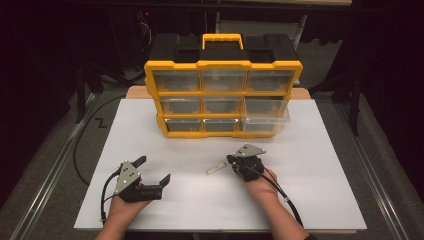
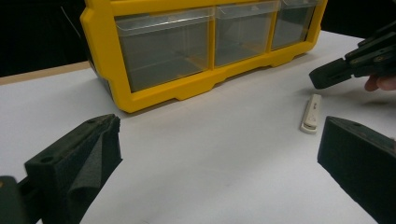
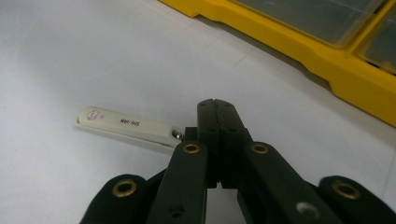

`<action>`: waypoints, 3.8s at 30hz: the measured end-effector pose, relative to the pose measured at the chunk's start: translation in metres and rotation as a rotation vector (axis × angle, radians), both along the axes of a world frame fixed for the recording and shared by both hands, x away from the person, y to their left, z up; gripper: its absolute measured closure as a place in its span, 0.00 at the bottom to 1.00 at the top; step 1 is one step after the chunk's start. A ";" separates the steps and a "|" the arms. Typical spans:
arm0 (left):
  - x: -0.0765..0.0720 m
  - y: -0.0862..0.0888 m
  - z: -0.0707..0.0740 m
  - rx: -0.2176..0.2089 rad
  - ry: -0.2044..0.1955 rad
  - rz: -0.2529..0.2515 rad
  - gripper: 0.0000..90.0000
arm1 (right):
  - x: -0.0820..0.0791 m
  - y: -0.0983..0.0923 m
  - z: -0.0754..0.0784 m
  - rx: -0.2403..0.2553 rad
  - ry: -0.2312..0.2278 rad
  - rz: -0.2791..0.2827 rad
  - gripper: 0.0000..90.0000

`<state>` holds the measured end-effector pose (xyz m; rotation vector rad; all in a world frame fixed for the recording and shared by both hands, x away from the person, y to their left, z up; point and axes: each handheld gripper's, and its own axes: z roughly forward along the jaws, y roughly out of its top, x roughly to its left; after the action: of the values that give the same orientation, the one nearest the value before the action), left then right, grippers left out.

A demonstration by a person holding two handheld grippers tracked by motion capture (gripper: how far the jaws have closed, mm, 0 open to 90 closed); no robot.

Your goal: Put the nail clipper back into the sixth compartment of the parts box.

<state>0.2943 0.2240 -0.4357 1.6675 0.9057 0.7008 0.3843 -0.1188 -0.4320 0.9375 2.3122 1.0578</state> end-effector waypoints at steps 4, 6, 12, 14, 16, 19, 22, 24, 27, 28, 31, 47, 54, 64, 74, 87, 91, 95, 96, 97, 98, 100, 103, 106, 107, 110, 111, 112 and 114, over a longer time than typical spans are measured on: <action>0.000 0.000 0.000 0.004 0.000 -0.005 0.00 | 0.008 0.006 -0.002 -0.029 0.005 0.012 1.00; 0.000 -0.001 0.000 0.003 -0.001 -0.008 0.00 | 0.011 0.008 -0.002 -0.036 0.008 0.014 1.00; 0.000 -0.001 0.000 0.006 -0.002 -0.012 0.00 | 0.017 0.014 -0.003 -0.049 0.028 0.039 1.00; -0.001 -0.001 0.000 0.001 -0.002 -0.013 0.00 | 0.017 0.015 -0.005 -0.058 0.039 0.046 1.00; -0.001 -0.001 0.000 0.001 -0.001 -0.013 0.00 | 0.017 0.015 -0.006 -0.065 0.046 0.049 1.00; -0.001 -0.001 0.000 0.000 -0.001 -0.014 0.00 | 0.016 0.013 -0.006 -0.063 0.054 0.061 1.00; -0.002 -0.001 0.001 0.000 -0.003 -0.015 0.00 | 0.012 0.014 -0.006 -0.069 0.055 0.076 1.00; -0.002 -0.001 0.001 -0.001 -0.003 -0.016 0.00 | 0.009 0.014 -0.005 -0.079 0.059 0.083 1.00; -0.002 -0.001 0.001 -0.002 -0.005 -0.016 0.00 | 0.004 0.015 -0.006 -0.080 0.055 0.090 1.00; -0.003 -0.001 0.001 -0.002 -0.005 -0.016 0.00 | 0.001 0.015 -0.006 -0.080 0.055 0.093 1.00; -0.003 -0.001 0.001 -0.005 -0.008 -0.013 0.00 | -0.004 0.014 -0.006 -0.076 0.061 0.100 1.00; -0.003 -0.001 0.002 -0.009 -0.008 -0.010 0.00 | -0.044 0.013 -0.003 -0.070 0.060 0.183 1.00; -0.003 0.000 0.002 -0.018 -0.009 -0.009 0.00 | -0.057 0.013 -0.002 -0.033 0.064 0.215 1.00; -0.003 0.001 0.002 -0.012 -0.009 -0.003 0.00 | -0.055 0.002 -0.001 -0.024 0.063 0.185 1.00; -0.003 0.001 0.002 -0.017 -0.009 -0.010 0.00 | -0.048 -0.003 0.001 -0.055 0.149 0.197 0.75; -0.003 0.002 0.002 -0.019 -0.009 -0.014 0.00 | -0.045 0.008 0.008 -0.153 0.254 0.233 0.44; -0.003 0.001 0.003 -0.018 -0.011 -0.012 0.00 | -0.044 0.013 0.010 -0.188 0.276 0.259 0.36; -0.003 0.002 0.003 -0.020 -0.009 -0.015 0.00 | -0.043 0.020 0.012 -0.211 0.299 0.266 0.25; -0.003 0.002 0.003 -0.020 -0.010 -0.016 0.00 | -0.042 0.021 0.013 -0.218 0.297 0.268 0.24; -0.003 0.002 0.003 -0.021 -0.010 -0.016 0.00 | -0.042 0.023 0.014 -0.223 0.296 0.272 0.21; -0.003 0.002 0.003 -0.021 -0.009 -0.016 0.00 | -0.041 0.025 0.014 -0.221 0.306 0.263 0.18; -0.003 0.002 0.003 -0.020 -0.009 -0.017 0.00 | -0.040 0.028 0.016 -0.233 0.303 0.267 0.15; -0.003 0.002 0.003 -0.021 -0.010 -0.017 0.00 | -0.037 0.033 0.017 -0.243 0.315 0.268 0.10; -0.003 0.003 0.003 -0.020 -0.009 -0.017 0.00 | -0.035 0.039 0.017 -0.273 0.335 0.274 0.04; -0.003 0.003 0.003 -0.021 -0.010 -0.017 0.00 | -0.034 0.041 0.016 -0.280 0.337 0.277 0.03; -0.003 0.003 0.003 -0.022 -0.010 -0.017 0.00 | -0.032 0.045 0.017 -0.288 0.355 0.304 0.01; -0.003 0.003 0.003 -0.022 -0.010 -0.018 0.00 | -0.032 0.046 0.017 -0.295 0.356 0.307 0.01; -0.003 0.003 0.003 -0.021 -0.010 -0.018 0.00 | -0.032 0.048 0.017 -0.299 0.354 0.310 0.01; -0.003 0.003 0.003 -0.022 -0.011 -0.019 0.00 | -0.031 0.051 0.018 -0.310 0.360 0.315 0.05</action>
<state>0.2913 0.2268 -0.4327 1.6493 0.8865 0.6842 0.3536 -0.0681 -0.4143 0.6993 2.8890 0.6456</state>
